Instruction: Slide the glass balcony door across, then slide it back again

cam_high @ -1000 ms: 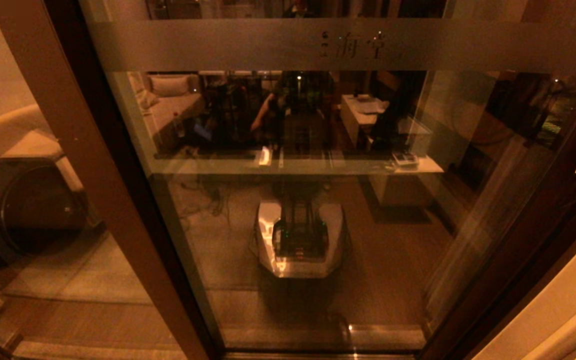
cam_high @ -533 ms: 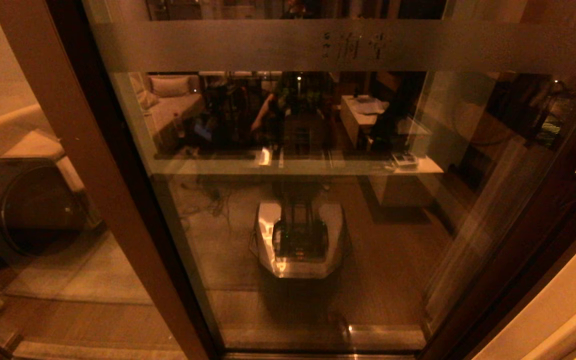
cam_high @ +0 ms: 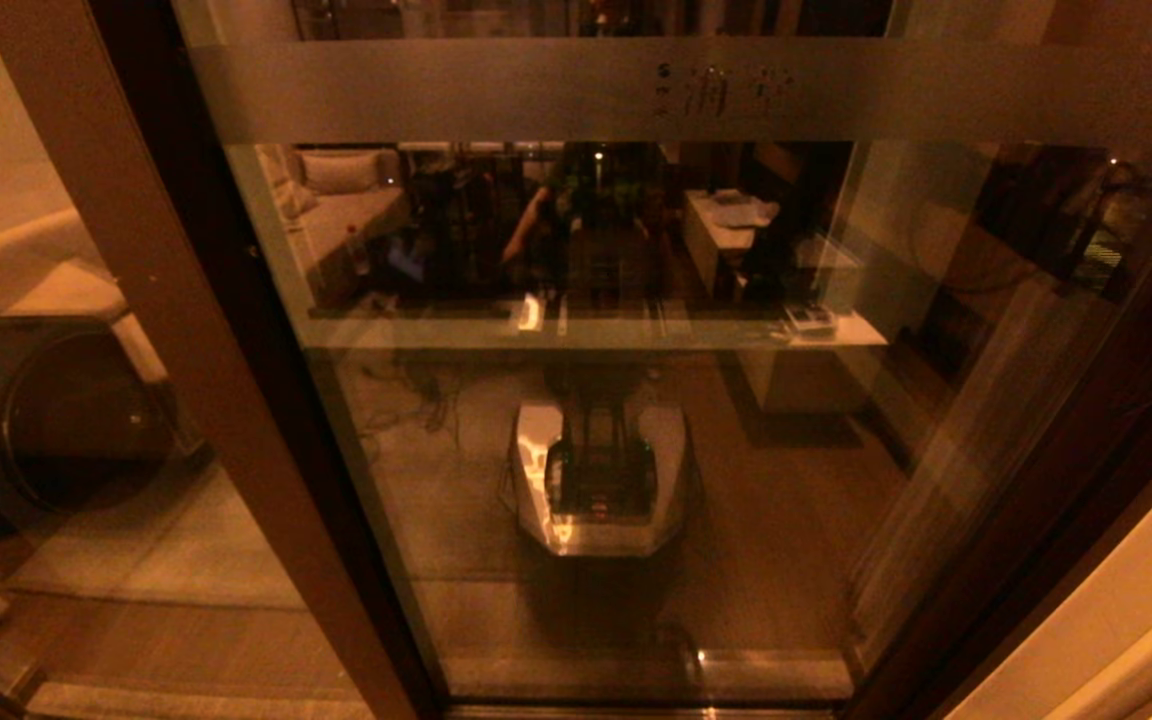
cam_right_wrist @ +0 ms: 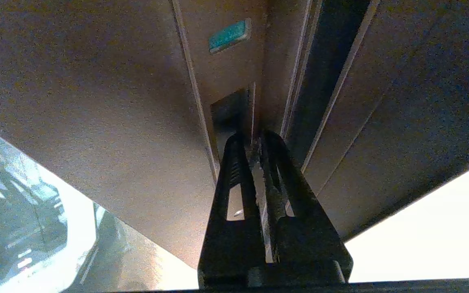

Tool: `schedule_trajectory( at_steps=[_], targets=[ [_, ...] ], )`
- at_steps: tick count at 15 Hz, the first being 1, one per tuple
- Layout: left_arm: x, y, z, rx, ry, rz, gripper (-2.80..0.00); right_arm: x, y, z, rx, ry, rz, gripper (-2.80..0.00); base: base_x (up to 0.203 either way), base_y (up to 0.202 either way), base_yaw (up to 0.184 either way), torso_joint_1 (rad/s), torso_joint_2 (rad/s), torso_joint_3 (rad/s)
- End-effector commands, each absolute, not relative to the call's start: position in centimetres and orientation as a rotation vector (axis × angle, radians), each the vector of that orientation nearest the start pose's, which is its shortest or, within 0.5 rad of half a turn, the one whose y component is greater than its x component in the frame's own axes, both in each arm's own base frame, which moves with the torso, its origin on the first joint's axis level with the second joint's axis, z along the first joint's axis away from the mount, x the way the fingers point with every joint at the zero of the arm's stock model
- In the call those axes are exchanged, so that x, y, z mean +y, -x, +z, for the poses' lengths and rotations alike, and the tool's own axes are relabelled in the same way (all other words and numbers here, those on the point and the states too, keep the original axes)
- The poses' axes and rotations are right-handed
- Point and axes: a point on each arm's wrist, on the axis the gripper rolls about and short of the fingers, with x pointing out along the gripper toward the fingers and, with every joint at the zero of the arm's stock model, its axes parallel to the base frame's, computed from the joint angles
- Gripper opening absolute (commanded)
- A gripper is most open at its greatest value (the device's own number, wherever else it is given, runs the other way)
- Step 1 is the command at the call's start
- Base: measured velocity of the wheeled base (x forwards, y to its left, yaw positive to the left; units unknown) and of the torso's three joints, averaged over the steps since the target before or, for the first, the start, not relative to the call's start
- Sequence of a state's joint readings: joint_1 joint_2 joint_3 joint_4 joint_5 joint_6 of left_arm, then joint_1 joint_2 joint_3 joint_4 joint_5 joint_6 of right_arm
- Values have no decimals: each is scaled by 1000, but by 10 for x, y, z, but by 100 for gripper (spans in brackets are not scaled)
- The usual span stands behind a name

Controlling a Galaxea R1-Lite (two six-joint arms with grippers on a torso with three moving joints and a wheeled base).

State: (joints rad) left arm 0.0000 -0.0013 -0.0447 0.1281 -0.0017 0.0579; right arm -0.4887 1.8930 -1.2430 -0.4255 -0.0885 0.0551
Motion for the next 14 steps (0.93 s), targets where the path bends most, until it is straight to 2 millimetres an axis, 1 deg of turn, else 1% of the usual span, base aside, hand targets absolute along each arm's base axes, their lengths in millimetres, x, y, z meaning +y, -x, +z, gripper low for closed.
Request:
schedule_trajectory(
  at_steps=[1, 4, 6, 9, 12, 13, 14],
  targets=[
    [0, 27, 74, 83, -58, -4, -280, -180, -333, 218, 205, -100, -581, -280, 0, 0, 0, 0, 0, 0],
    [0, 27, 74, 83, -58, -4, -280, -179, -326, 225, 186, -99, -580, -280, 0, 0, 0, 0, 0, 0],
    [0, 27, 74, 83, -58, -5, -280, -181, -318, 233, 165, -101, -564, -280, 0, 0, 0, 0, 0, 0],
    [0, 27, 74, 83, -58, -4, -280, -176, -302, 241, 155, -100, -553, -280, 0, 0, 0, 0, 0, 0],
    [0, 27, 74, 83, -58, -4, -280, -174, -277, 238, 179, -106, -516, -280, 0, 0, 0, 0, 0, 0],
    [0, 27, 74, 83, -58, -4, -280, -175, -267, 240, 178, -104, -494, -280, 0, 0, 0, 0, 0, 0],
    [0, 27, 74, 83, -58, -6, -280, -171, -256, 245, 168, -104, -449, -280, 0, 0, 0, 0, 0, 0]
  ],
)
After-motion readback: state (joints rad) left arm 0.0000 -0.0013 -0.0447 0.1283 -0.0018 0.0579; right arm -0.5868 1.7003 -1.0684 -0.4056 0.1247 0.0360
